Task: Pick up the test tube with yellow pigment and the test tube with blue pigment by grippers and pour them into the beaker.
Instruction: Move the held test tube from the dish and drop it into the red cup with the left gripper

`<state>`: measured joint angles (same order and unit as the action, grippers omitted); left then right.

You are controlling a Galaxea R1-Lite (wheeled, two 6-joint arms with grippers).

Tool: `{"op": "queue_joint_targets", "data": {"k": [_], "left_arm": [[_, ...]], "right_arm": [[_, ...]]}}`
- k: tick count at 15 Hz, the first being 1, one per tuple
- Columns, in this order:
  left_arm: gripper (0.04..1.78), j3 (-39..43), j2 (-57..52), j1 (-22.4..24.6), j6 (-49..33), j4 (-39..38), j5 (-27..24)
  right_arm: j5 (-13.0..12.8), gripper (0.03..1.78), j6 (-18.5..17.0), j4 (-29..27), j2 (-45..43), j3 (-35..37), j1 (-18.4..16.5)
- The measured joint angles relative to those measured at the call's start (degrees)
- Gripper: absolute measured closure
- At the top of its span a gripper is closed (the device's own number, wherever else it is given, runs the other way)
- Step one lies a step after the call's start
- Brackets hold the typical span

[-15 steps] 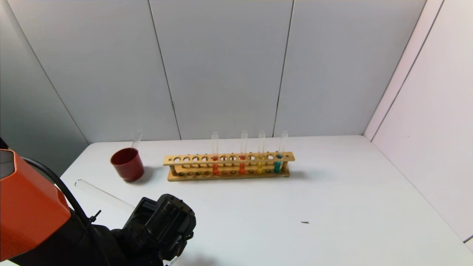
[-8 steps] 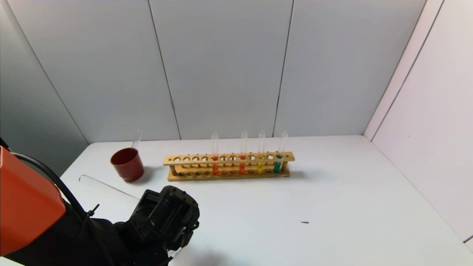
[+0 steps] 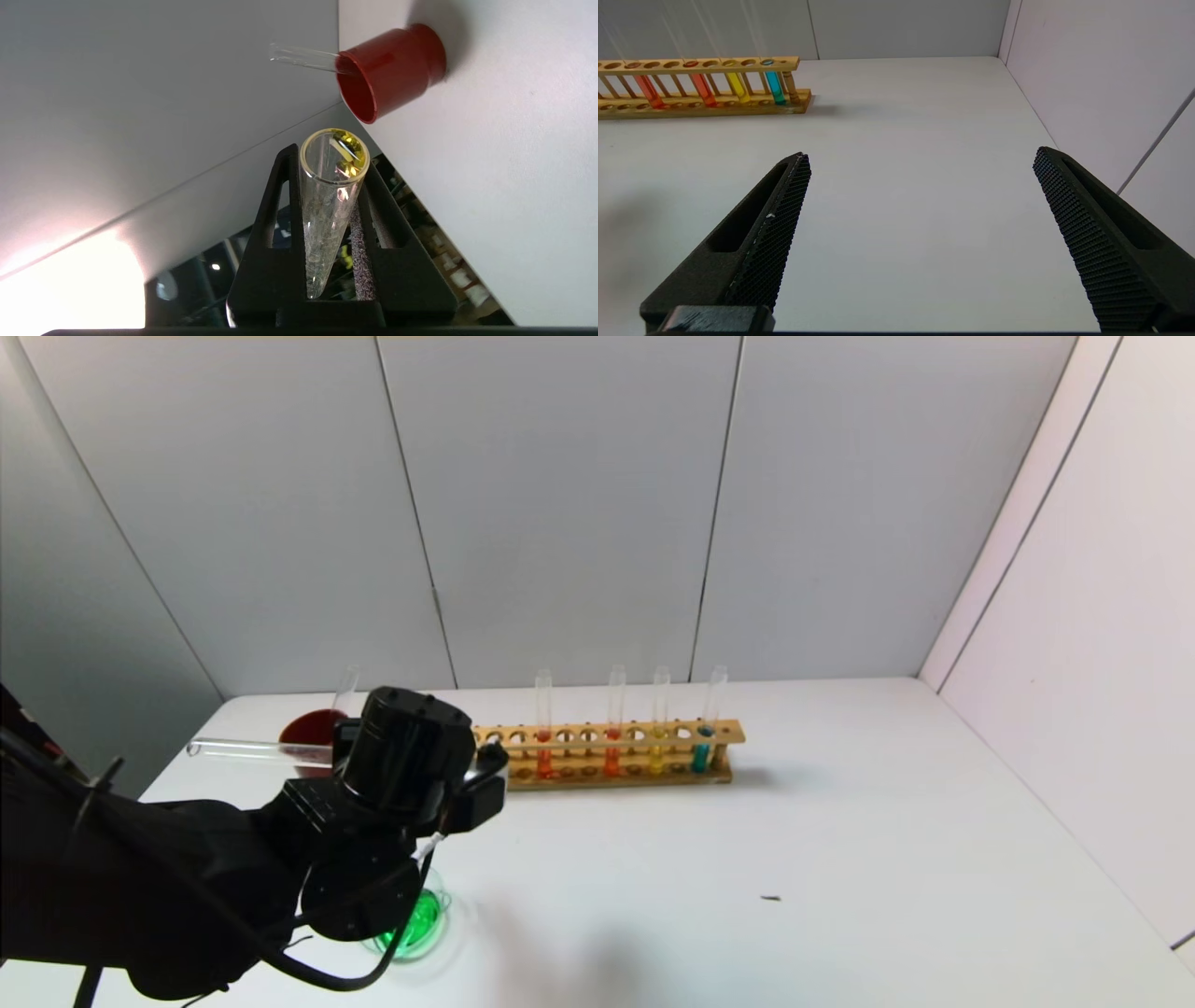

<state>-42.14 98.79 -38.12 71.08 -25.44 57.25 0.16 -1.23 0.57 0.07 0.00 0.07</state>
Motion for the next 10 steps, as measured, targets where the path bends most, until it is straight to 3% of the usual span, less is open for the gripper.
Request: {"op": "queue_joint_targets", "data": {"k": [3, 10], "left_arm": [[1.50, -2.7, -3.3, 3.0, -8.4, 0.2, -2.5], [1.50, -10.3, -7.5, 11.0, -25.9, 0.6, -3.1]], "right_arm": [[0.0, 0.07, 0.0, 0.0, 0.0, 0.0, 0.0], [0.0, 0.07, 0.0, 0.0, 0.0, 0.0, 0.0]]}}
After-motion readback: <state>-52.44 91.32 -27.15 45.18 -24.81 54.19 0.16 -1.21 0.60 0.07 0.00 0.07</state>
